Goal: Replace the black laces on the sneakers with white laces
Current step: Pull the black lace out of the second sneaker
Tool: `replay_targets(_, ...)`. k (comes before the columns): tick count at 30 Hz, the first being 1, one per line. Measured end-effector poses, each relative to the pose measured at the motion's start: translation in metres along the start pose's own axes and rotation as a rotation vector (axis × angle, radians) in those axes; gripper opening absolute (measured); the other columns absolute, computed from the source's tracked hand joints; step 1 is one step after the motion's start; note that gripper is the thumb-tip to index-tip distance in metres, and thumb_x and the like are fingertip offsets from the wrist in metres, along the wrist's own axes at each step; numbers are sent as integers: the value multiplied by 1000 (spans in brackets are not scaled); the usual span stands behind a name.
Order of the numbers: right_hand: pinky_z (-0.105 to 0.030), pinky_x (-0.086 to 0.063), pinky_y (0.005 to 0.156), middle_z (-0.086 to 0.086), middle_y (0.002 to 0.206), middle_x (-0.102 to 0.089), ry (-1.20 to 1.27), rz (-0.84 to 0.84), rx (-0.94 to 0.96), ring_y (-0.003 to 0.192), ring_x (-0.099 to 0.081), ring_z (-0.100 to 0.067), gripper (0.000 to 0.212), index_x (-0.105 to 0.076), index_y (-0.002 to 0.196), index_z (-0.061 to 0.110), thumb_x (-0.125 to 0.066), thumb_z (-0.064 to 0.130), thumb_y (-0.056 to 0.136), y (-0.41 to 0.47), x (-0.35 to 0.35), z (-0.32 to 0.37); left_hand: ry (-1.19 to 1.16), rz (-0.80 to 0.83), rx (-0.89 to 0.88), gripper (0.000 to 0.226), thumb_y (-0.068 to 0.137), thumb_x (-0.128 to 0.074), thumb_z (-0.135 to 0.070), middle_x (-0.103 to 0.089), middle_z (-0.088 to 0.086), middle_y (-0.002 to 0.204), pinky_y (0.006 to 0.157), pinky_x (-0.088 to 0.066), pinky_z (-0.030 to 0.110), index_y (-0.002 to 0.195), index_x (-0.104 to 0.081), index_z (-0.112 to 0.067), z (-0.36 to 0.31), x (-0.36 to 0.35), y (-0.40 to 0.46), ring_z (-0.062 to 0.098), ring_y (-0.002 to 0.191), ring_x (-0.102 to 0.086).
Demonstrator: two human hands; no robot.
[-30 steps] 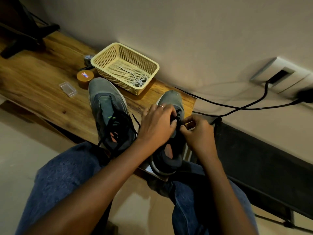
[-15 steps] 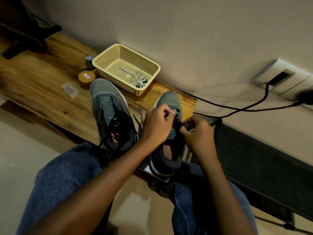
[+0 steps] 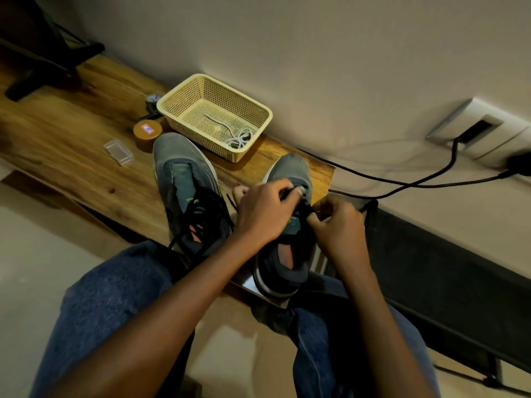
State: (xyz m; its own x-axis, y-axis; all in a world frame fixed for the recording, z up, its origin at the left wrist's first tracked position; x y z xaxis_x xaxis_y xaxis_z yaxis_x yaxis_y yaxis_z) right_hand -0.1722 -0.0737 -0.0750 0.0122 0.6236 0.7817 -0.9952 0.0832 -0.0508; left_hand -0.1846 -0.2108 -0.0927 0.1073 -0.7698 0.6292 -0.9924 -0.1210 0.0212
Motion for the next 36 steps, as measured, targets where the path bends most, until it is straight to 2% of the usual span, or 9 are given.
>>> replay_targets(3, -36, -52, 65, -2, 80, -64, -16, -5, 12, 74, -62, -20, 5, -61, 86, 12, -63, 15, 84, 0, 0, 0, 147, 0, -48, 29, 94, -47, -52, -70, -1, 80, 80, -22, 33, 93, -65, -29, -7, 1, -4, 21, 89, -61)
replay_targets(9, -26, -45, 58, 1, 80, -63, 8, 7, -1, 72, -61, -14, 3, -61, 87, 16, -63, 15, 86, 0, -1, 1, -26, -197, -69, 28, 99, -44, -39, -64, -6, 71, 76, -25, 33, 76, -57, -29, -8, 11, -3, 14, 79, -59)
replay_targets(14, -26, -44, 59, 1, 79, -62, 19, 19, -20, 71, -60, -14, 3, -60, 86, 17, -62, 14, 85, 0, 0, 1, -740, -339, 217, 27, 100, -46, -21, -60, -6, 71, 75, -44, 27, 75, -56, -21, 10, 17, 4, 1, 68, -56)
replay_targets(17, -25, -42, 58, 1, 79, -62, -9, 16, 0, 72, -59, -15, 3, -60, 85, 15, -63, 14, 85, 0, -1, 3, -375, -227, 253, 10, 91, -52, -27, -62, 0, 107, 94, -45, 41, 100, -55, -28, 18, 14, 6, 19, 102, -57)
replay_targets(20, -27, -44, 59, 0, 80, -63, -33, 6, 18, 73, -60, -17, 3, -60, 84, 15, -63, 14, 85, 0, -1, 2, 48, -105, 74, 46, 87, -59, -31, -45, -5, 137, 106, -24, 42, 130, -41, -33, 5, 10, 0, 21, 128, -35)
replay_targets(23, -31, -47, 60, -2, 82, -64, -51, 3, 31, 74, -61, -19, 3, -60, 85, 14, -63, 15, 84, 0, -1, 3, 322, -13, -212, 40, 87, -58, -38, -54, -10, 131, 103, -17, 39, 126, -53, -34, -10, 5, -3, 15, 128, -35)
replay_targets(25, -35, -52, 62, -3, 82, -64, -54, 2, 29, 75, -62, -20, 3, -60, 85, 14, -62, 15, 84, -1, -1, 4, 402, 26, -270, 34, 86, -60, -38, -61, -10, 122, 104, -16, 38, 119, -60, -33, -7, -2, -6, 13, 121, -45)
replay_targets(33, -27, -43, 61, -1, 84, -63, -41, 5, 28, 75, -60, -17, 8, -61, 92, 11, -63, 15, 86, -4, -2, 7, 484, -59, -325, 13, 90, -60, -30, -69, -2, 95, 114, -11, 42, 98, -66, -21, -15, 3, -9, 18, 97, -61)
replay_targets(36, -35, -51, 67, -4, 86, -64, -37, -10, 4, 78, -61, -22, 8, -61, 93, 10, -61, 15, 86, -3, -1, 7, 253, -107, -239, 9, 91, -60, -24, -69, 3, 86, 109, -31, 44, 94, -63, -17, -13, 6, -10, 23, 82, -64)
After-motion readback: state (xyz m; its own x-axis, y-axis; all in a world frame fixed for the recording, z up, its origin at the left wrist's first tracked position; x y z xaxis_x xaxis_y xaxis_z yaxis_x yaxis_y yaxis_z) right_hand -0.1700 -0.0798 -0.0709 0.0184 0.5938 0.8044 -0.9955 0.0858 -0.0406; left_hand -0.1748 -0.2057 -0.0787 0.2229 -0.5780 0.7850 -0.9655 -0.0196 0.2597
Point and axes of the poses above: each hand's wrist, its own y-axis towards the middle knuckle, its own x-axis out of the back of the hand, z = x × y, the point moved 4 cm from there along y, towards the middle knuckle
